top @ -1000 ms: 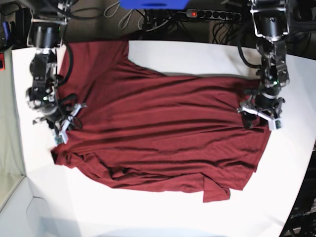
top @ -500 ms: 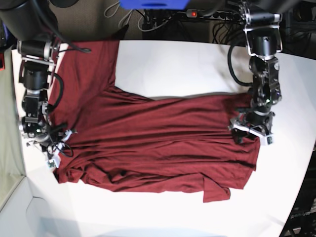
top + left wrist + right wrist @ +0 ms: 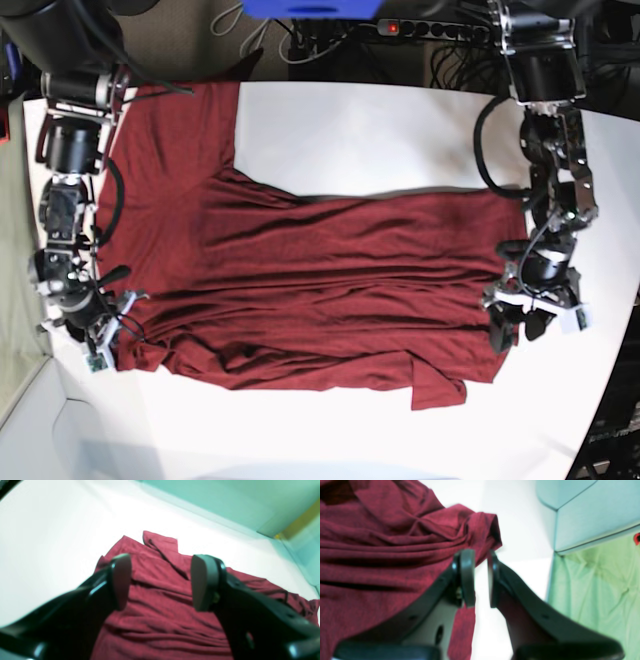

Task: Layout the t-shirt on the table in an organized manner, then fold the t-shirt properly
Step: 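Pull the shirt edges with both grippers away from the robot to flatten, then release the shirt and raise both grippers off the fabric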

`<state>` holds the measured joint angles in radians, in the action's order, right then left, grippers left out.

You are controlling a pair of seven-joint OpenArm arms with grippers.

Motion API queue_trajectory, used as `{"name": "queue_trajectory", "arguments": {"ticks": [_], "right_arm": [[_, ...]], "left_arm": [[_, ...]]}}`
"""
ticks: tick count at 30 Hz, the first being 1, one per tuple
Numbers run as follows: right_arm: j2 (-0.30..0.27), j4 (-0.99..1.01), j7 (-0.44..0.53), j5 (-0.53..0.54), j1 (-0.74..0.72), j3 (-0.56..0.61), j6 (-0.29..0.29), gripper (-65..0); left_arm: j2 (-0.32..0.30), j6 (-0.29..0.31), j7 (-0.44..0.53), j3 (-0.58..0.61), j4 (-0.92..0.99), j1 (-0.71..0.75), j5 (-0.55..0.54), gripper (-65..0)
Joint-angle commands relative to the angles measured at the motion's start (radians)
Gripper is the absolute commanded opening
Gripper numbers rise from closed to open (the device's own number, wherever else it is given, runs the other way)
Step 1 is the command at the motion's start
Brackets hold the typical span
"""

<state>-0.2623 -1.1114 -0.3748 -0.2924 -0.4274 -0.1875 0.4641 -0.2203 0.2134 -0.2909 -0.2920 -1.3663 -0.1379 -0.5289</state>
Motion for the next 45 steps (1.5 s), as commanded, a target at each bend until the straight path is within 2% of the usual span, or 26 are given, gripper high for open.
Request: {"name": "queue_trajectory", "arguments": {"ticks": [1,4,7,13,16,24,28,34,39,42,45], "right_arm": [[0.005,-0.020,0.026,0.006,-0.038,0.001,-0.008,-56.9],[0.030,0.001,0.026,0.006,-0.072,0.001,-0.008,-56.9],[0.059,0.098,0.026,0.006,-0.140,0.003,-0.008,-56.9],[0.088,0.317,0.027,0.005,-0.252,0.003,-0.008,-56.9],[0.100,0.356,0.027,0.005,-0.262,0.003,-0.008,-56.9],[0.116,0.363,0.027,0.005,-0.236,0.003,-0.008,-56.9],[0.116,0.363,0.027,0.005,-0.218,0.003,-0.008,-56.9],[0.090,0.322,0.027,0.003,-0.164,-0.004,-0.008,-57.3],[0.065,0.050,0.004,0.003,-0.040,-0.008,-0.009,-57.3],[0.045,-0.155,-0.043,0.003,0.075,-0.037,-0.009,-57.2],[0.051,-0.342,-0.105,0.003,0.195,-0.125,-0.009,-57.0]], "left_arm": [[-0.014,0.001,0.022,0.000,0.011,-0.045,-0.007,-27.9],[-0.014,0.002,0.022,0.001,0.169,-0.127,-0.006,-27.9],[-0.009,0.004,0.023,0.018,0.359,-0.246,0.048,-27.9],[-0.008,0.004,0.037,0.175,0.672,-0.447,0.175,-27.9],[0.000,-0.001,0.123,0.241,0.815,-0.524,0.198,-27.9],[0.012,0.001,0.358,0.363,1.125,-0.607,0.198,-27.9],[0.026,0.001,0.417,0.383,1.135,-0.607,0.197,-27.9],[0.020,0.004,0.421,0.377,1.117,-0.636,0.188,-27.9],[0.019,0.002,0.407,0.377,0.970,-0.625,0.188,-27.9],[0.022,0.001,0.327,0.376,0.815,-0.567,0.186,-27.9],[0.026,-0.002,0.249,0.374,0.627,-0.492,0.186,-27.9]]}}
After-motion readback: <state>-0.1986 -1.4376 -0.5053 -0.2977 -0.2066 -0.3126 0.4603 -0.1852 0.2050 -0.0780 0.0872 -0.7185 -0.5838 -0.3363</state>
